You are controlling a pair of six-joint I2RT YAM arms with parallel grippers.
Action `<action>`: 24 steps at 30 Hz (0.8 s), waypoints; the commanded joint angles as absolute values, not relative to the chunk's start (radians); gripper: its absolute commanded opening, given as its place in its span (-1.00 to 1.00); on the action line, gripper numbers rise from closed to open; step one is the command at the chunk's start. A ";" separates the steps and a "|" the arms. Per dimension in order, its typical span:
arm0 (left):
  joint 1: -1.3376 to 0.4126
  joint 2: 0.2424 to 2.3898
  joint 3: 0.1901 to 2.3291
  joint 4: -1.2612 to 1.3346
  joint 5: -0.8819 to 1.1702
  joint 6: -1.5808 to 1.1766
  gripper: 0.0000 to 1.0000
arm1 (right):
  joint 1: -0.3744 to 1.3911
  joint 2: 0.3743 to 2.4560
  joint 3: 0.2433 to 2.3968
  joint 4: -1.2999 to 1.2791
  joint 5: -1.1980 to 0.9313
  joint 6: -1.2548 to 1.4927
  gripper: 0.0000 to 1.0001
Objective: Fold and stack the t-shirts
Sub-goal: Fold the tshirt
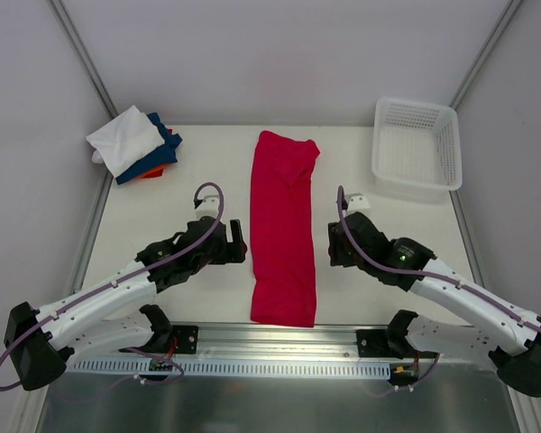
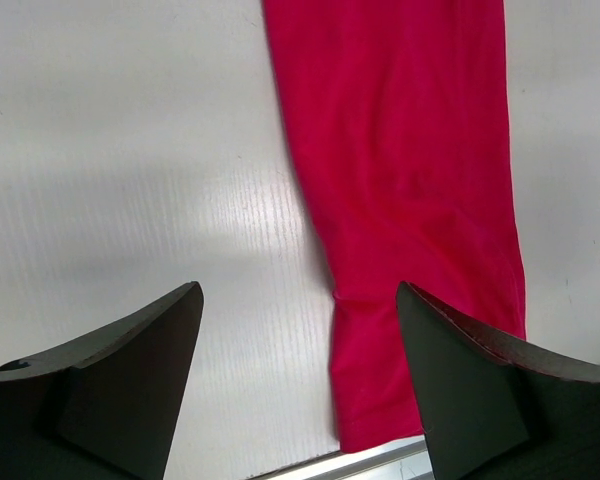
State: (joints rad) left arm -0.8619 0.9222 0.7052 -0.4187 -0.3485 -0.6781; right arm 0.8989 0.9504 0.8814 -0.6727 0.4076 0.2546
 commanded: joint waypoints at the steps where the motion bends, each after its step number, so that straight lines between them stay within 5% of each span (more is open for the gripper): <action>1: -0.851 0.916 0.670 -0.359 -0.307 -0.661 0.58 | 0.972 0.936 0.832 -0.701 0.495 0.353 -0.02; 24: -0.963 0.776 0.371 -0.255 -0.170 -0.922 0.45 | 1.373 1.150 0.768 -0.709 0.652 0.713 0.10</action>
State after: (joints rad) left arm -0.9173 0.7937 0.3828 -0.2886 -0.1814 -0.8539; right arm 1.3323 1.1213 0.7242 -0.6865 0.5926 0.6281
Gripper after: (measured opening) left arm 0.731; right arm 0.553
